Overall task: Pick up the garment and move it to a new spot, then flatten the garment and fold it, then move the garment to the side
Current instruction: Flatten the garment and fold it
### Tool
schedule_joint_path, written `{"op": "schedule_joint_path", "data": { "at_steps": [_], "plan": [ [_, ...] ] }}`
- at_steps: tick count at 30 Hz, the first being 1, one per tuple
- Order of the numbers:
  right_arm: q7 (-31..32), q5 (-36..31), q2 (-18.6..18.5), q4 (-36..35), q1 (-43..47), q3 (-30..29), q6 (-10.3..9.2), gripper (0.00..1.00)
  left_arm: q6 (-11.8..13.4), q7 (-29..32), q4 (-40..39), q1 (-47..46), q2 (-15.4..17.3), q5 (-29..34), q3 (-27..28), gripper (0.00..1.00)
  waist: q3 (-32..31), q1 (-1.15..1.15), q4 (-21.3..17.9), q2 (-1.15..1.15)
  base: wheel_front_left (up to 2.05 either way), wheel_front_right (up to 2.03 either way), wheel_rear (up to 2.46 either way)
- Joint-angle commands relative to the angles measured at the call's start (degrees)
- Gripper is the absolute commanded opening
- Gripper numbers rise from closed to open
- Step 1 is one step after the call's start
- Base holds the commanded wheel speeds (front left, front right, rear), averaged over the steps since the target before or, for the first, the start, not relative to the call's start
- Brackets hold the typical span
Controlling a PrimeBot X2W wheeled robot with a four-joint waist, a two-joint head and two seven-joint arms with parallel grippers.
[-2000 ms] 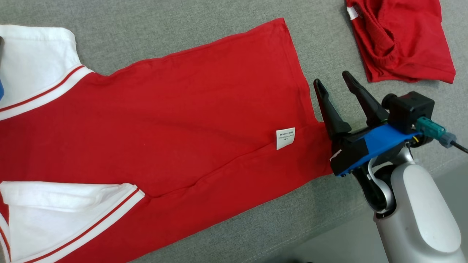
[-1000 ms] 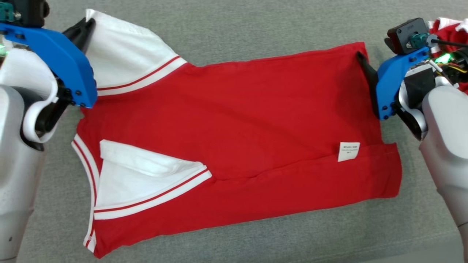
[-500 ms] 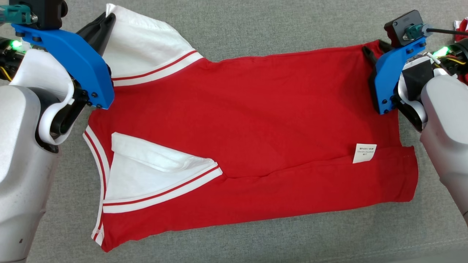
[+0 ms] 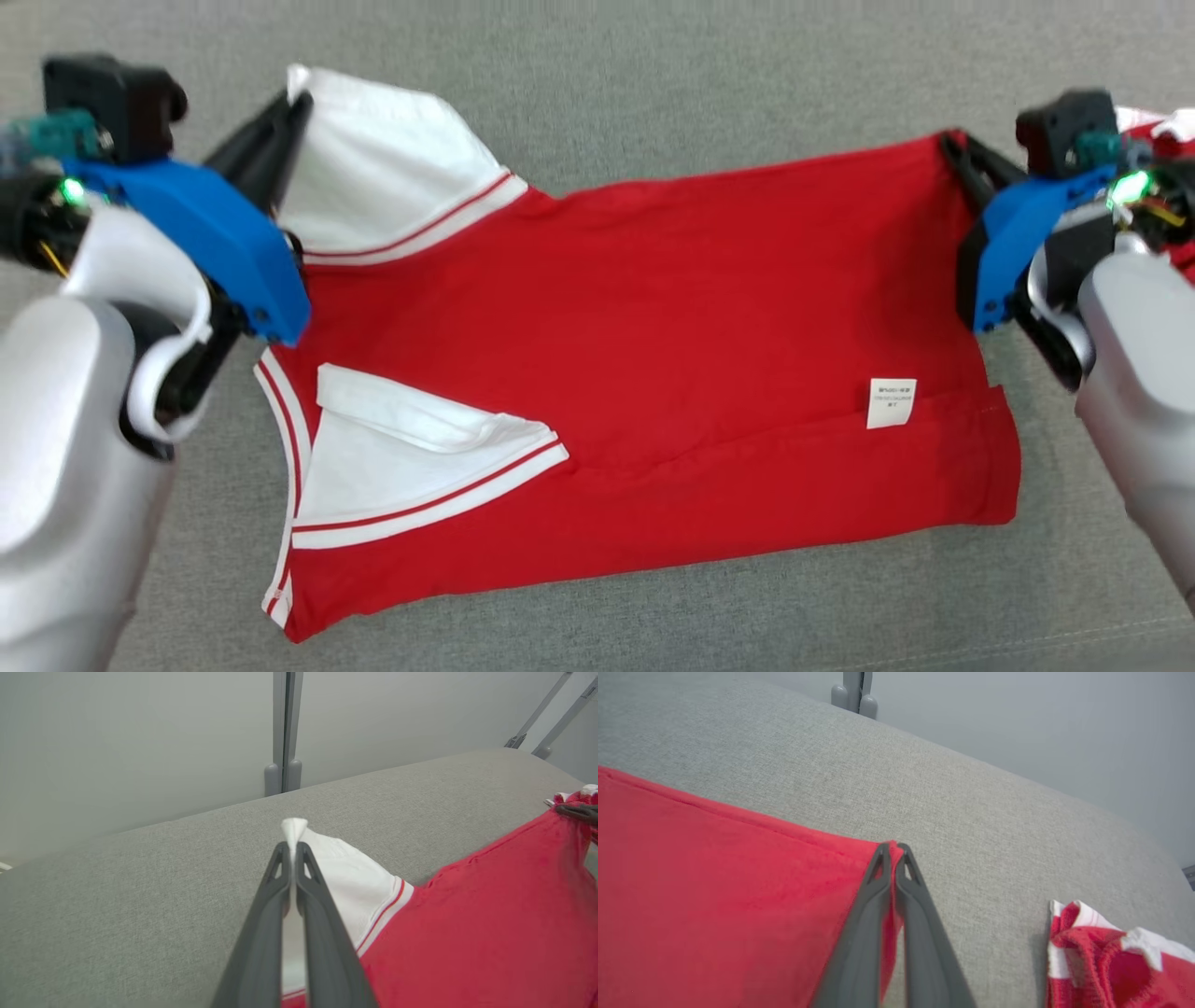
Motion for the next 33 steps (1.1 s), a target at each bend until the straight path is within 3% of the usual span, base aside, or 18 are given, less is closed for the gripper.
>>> {"op": "schedule_joint_path", "data": {
  "at_steps": [1,8,19,33],
  "plan": [
    [-1.74,0.87,-0.86,-0.97,2.54,0.26,-0.01,0.00,0.35,-0.69,-1.32,2.32,0.16,-0.48,0.07,0.00,-1.57,0.00,-0.51,0.00,0.00,0.00,0.00],
    [-7.47,4.19,-3.13,-6.98,13.01,-0.96,-0.01,0.00,3.32,-3.76,-10.25,15.42,0.90,-2.71,1.35,0.00,-5.86,0.00,0.00,0.00,0.00,0.00,0.00],
    [-7.24,3.65,-3.16,-18.51,30.87,-10.11,-0.01,0.00,9.09,-9.00,-18.03,37.17,-1.31,-7.41,2.78,0.00,-10.25,0.00,1.46,0.00,0.00,0.00,0.00],
    [-1.22,-1.84,1.46,-30.86,43.81,-20.41,-0.01,0.00,10.04,-12.20,-15.43,44.01,-3.67,-9.03,1.97,0.00,-12.00,0.00,2.24,0.00,0.00,0.00,0.00]
  ]
}}
